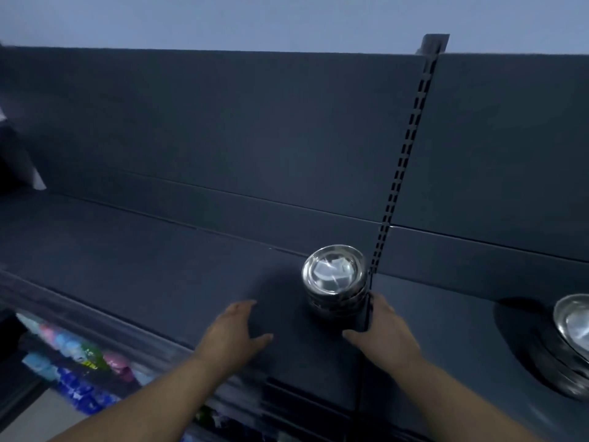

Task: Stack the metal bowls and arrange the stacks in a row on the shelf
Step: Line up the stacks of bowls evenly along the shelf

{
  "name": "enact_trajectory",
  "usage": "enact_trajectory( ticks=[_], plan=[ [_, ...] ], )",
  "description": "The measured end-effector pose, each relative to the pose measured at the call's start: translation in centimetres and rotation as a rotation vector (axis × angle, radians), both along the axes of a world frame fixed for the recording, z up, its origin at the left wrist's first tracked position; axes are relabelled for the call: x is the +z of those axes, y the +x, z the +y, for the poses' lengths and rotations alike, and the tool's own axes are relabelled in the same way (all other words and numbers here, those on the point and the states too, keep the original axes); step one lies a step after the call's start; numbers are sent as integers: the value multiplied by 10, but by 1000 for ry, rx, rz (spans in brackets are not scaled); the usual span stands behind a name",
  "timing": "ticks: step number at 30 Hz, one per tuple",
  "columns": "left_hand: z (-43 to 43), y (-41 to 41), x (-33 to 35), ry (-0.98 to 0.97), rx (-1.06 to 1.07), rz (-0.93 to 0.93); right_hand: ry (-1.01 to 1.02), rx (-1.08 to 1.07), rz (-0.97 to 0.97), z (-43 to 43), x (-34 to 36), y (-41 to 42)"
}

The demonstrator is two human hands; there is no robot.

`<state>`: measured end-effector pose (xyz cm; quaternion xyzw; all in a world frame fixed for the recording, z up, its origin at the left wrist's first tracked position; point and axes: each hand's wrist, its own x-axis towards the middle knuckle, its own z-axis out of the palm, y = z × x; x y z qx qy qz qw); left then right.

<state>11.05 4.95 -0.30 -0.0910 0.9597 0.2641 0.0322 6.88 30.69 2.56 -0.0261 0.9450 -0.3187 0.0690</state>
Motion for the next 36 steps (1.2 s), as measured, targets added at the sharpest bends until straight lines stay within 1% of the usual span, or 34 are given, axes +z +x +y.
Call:
enact_trajectory(
  ticks=[4,10,13,17,21,28,36],
  plan=[
    [13,-39,-11,103,-59,5,-81,-29,12,-1,-10,-17],
    [21,-87,-15,255,-262,-26,-165,-70,32,-13,-18,-23],
    [19,-106,-21,363,-397,-36,-236,-142,20,-22,-23,-20],
    [14,-118,-25,568,-541,-76,-308,-267,41,-35,-32,-12],
    [11,-124,-30,699,-581,-121,-347,-364,41,-50,-37,-1],
    [28,-109,-22,715,-652,-116,-349,-472,94,-45,-24,33],
    [86,-64,0,713,-745,-138,-368,-550,160,6,-16,94]
  ],
)
